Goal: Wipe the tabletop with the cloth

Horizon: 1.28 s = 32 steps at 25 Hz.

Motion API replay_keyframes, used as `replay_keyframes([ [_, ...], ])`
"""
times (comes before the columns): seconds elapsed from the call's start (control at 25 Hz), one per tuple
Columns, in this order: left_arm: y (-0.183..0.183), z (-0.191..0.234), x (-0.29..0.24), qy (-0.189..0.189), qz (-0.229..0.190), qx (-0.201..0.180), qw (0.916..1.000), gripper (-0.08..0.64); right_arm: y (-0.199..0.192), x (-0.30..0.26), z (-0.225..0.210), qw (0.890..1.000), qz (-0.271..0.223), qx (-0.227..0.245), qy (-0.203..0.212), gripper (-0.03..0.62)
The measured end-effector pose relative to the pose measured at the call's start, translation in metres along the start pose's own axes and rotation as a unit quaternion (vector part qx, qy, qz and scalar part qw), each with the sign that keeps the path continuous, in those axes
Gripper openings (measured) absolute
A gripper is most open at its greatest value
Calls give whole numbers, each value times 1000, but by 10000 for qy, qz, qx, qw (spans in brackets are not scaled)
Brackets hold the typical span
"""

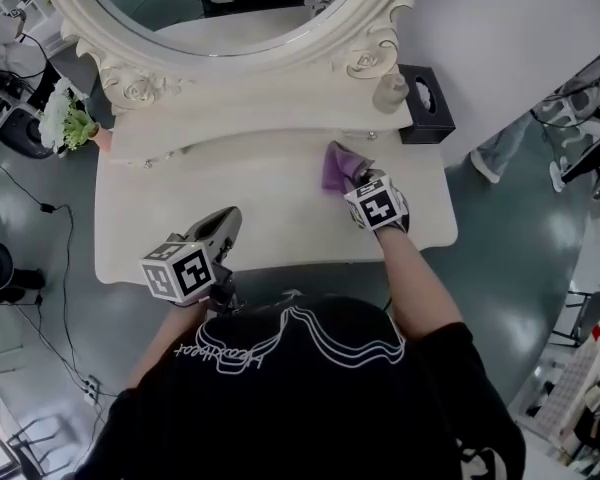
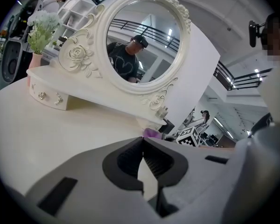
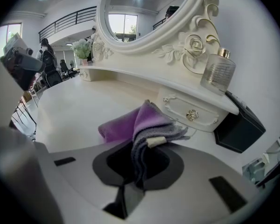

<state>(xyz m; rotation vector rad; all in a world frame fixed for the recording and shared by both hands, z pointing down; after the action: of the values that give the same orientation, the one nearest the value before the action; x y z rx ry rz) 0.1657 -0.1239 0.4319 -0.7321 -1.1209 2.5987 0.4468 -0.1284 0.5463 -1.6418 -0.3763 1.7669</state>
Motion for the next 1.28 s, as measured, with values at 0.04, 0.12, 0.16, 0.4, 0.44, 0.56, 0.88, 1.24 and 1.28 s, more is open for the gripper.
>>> replay_keyframes([
  [0.04, -1, -3, -3, -7, -1, 1, 10000, 5, -2, 1, -5, 10000, 1, -10, -23, 49],
  [0.12, -2, -8, -8, -33, 2, -5, 10000, 3, -7, 4, -14, 10000, -8, -35, -74, 49],
  [0.16, -3, -11, -11, -47, 8, -11, 10000, 5, -10, 5, -19, 9999, -13, -51, -110, 49],
  [0.4, -9, -25, -24, -113, 35, -47, 9999, 4, -29, 15, -43, 9993, -7, -126, -347, 49],
  [0.44, -10, -28, -27, -134, 41, -47, 9999, 5, -32, 17, -47, 9992, 9, -135, -373, 49],
  [0.56, -13, -36, -34, -196, 77, -76, 9997, 4, -41, 22, -60, 9988, 15, -198, -448, 48],
  [0.88, -26, -52, -48, -307, 248, -115, 9992, 5, -63, 35, -90, 9972, 44, -368, -646, 49],
  [1.24, -29, -61, -60, -400, 331, -126, 9986, 5, -89, 46, -131, 9925, 210, -686, -993, 48],
  [1.28, -29, -62, -60, -408, 338, -141, 9985, 5, -92, 48, -135, 9917, 225, -720, -1039, 48],
])
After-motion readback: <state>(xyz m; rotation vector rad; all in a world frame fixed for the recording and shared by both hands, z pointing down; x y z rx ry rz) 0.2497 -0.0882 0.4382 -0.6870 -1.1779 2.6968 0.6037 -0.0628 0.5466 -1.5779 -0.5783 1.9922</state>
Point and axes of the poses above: the fingertips, and each gripper's own axes: x backward along the fingers, z to its left, y out of its top, the point moved 3 cm from there along x, backward along the fingers, and after that the axes turned 4 degrees about -y, right-handed, at the moved point
